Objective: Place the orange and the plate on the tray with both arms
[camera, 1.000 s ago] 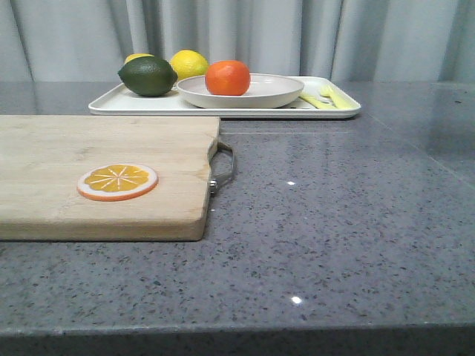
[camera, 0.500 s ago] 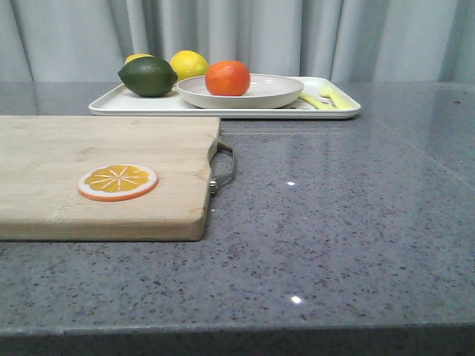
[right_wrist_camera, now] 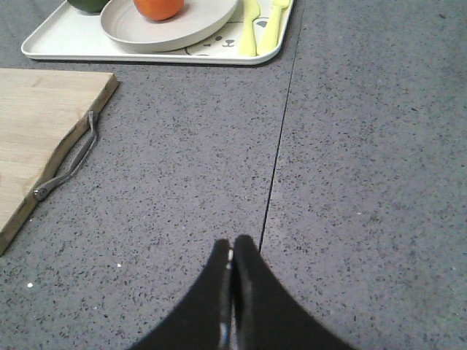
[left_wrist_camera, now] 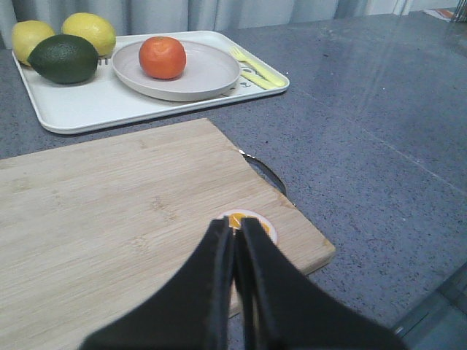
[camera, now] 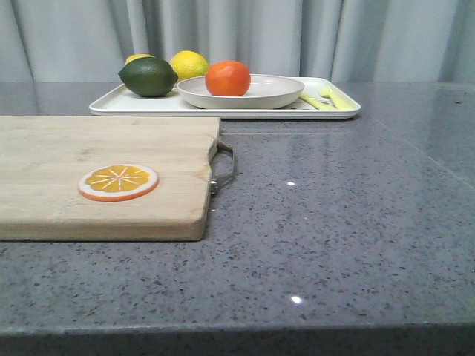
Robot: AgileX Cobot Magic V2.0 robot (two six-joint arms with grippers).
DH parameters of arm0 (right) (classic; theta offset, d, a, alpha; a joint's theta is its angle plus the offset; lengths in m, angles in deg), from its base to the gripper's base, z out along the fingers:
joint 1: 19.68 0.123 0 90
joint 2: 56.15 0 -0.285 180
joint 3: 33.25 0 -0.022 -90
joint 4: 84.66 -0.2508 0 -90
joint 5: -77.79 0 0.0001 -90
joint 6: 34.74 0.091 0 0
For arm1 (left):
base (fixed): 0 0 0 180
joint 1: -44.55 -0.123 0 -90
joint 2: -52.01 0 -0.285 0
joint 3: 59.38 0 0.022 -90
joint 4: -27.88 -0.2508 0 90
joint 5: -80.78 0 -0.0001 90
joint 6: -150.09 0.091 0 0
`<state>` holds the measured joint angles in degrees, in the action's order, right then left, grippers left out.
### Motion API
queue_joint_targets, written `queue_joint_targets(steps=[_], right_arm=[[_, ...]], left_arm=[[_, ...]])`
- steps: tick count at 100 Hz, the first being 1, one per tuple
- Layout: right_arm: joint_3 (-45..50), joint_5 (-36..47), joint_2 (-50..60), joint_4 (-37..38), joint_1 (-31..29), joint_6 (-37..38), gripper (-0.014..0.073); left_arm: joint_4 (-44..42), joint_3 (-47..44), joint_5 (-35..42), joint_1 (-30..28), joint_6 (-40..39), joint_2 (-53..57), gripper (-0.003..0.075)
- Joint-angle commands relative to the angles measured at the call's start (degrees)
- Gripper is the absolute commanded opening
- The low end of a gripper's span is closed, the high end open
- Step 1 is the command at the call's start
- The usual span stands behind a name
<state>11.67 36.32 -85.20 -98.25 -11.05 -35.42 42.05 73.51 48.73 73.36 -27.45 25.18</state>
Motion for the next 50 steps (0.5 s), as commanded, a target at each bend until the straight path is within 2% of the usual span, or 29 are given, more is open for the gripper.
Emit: queue_joint_targets(steps=[1,17,50], right_arm=[[0.02,5.10,2.64,0.03,-0.06,-0.77,-0.0069],[1.07,5.93,6.19,-0.04,-0.06,-0.77,-0.0069],[1.07,4.16,6.35,-0.73,-0.06,-0.77,-0.0069]], left_arm=[[0.75,1.53,2.22,-0.13,-0.03,1.04,-0.0019],[0.75,1.53,0.26,-0.13,-0.03,3.28,-0.0019],[0.75,1.53,0.14,-0.13,-0.03,3.44,-0.0019]])
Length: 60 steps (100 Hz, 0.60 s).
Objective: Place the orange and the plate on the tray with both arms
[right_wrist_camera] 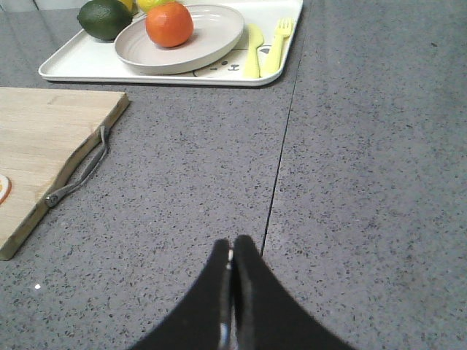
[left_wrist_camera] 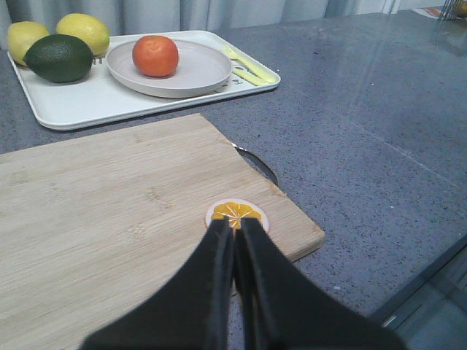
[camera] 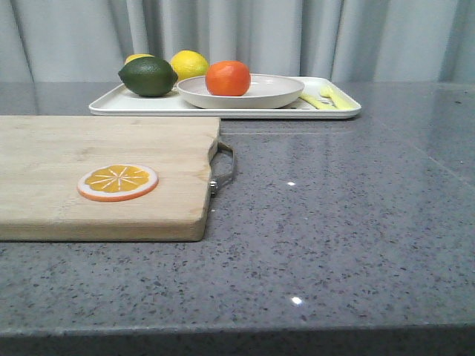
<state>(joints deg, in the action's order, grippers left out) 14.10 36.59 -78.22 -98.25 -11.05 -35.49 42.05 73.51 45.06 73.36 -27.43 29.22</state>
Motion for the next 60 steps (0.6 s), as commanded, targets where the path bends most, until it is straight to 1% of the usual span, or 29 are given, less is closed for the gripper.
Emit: queue_joint_targets(steps=[1,53,60], right_arm=[[-1.35,3.88,-0.63,-0.73,-0.06,-0.70,-0.0069],[-1.35,3.88,-0.63,-0.73,-0.06,-0.70,-0.0069],[-1.35,3.88,-0.63,-0.73,-0.06,-0.70,-0.0069]], left_arm=[[0.75,1.53,3.81,-0.13,-0.06,-0.60,-0.0019],[0.75,1.28,3.81,-0.13,-0.06,-0.60,-0.0019],[0.58,0.34,5.93,-0.13,-0.06,-0.34,-0.0019]])
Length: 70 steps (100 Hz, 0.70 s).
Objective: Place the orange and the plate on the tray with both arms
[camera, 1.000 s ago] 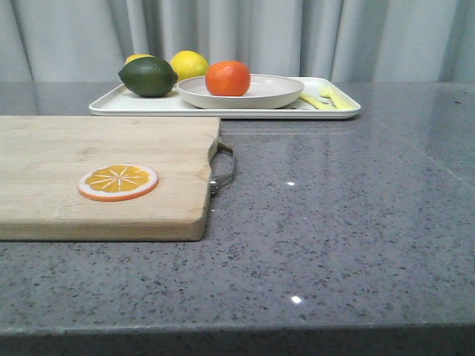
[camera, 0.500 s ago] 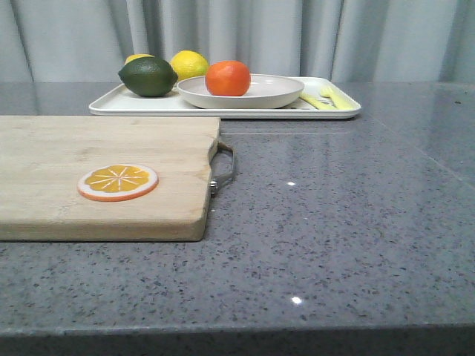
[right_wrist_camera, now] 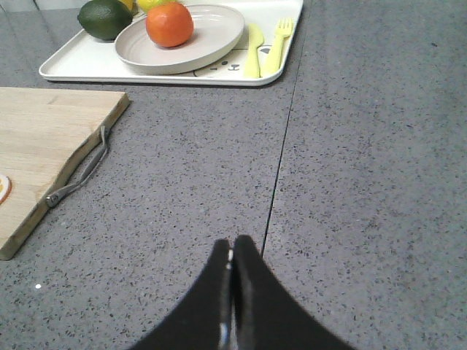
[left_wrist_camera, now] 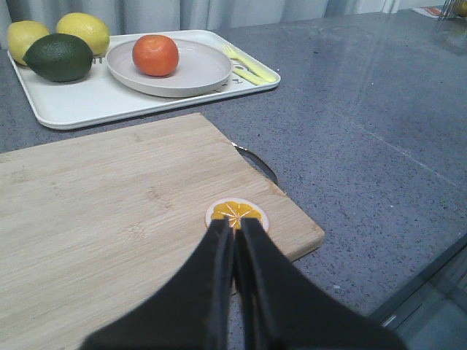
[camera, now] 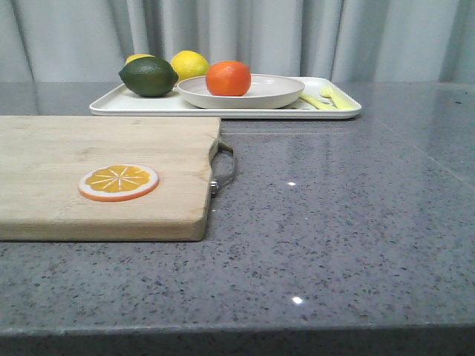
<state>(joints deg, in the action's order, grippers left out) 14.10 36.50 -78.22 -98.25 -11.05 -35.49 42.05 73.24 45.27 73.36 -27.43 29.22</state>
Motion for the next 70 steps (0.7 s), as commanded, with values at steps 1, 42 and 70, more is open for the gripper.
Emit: queue_joint_targets(steps=[1,42,70], right_arm=[[-1.35,3.97,-0.63,-0.73,-0.06,-0.70,-0.0069],[-1.35,3.97,-0.63,-0.73,-0.06,-0.70,-0.0069],[-1.35,3.97,-0.63,-0.73,-0.06,-0.70,-0.0069]], left_arm=[[0.41,0.47,6.39,-0.13,-0.06,-0.34,-0.0019],[-2.54,-15.92,32.90,-11.35,-0.06,7.41,-0.0019],[-6.37,-23.27,34.11,-20.83,1.63,13.35,-0.0019]])
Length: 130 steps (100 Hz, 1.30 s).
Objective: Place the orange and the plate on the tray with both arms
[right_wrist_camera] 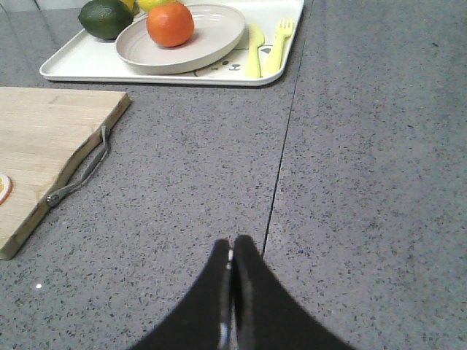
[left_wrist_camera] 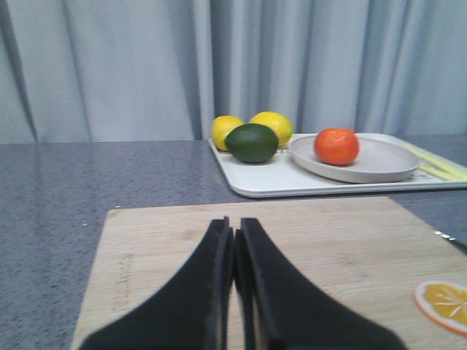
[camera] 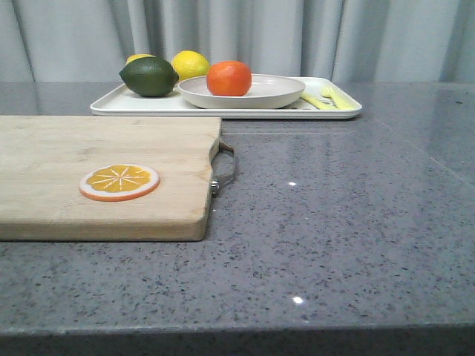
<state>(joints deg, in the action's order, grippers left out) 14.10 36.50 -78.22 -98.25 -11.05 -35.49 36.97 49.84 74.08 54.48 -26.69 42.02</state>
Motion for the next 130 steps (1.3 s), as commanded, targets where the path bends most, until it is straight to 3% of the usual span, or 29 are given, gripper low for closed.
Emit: queue_joint_targets(steps=[1,40,61,130], right_arm=[[-1.35,3.97,-0.63,-0.73,-0.06,-0.70,-0.0069],[-1.35,3.97,-0.63,-0.73,-0.06,-0.70,-0.0069],[-1.35,3.97,-0.63,-0.73,-0.06,-0.70,-0.0069],[-1.35,3.97,-0.63,-0.73,-0.06,-0.70,-0.0069]], left_arm=[[-1.29,0.01,5.29,-2.11,0.89,0.48,-0.0019],[-2.33,-7.77,8.20,-10.08,-1.34,4.23,-0.0019],[-3.41,-7.77,5.23,-12.81,-1.36,4.23,-0.0019],[-3.30,-7.77,5.19,-13.20,-1.36,4.23,-0.0019]])
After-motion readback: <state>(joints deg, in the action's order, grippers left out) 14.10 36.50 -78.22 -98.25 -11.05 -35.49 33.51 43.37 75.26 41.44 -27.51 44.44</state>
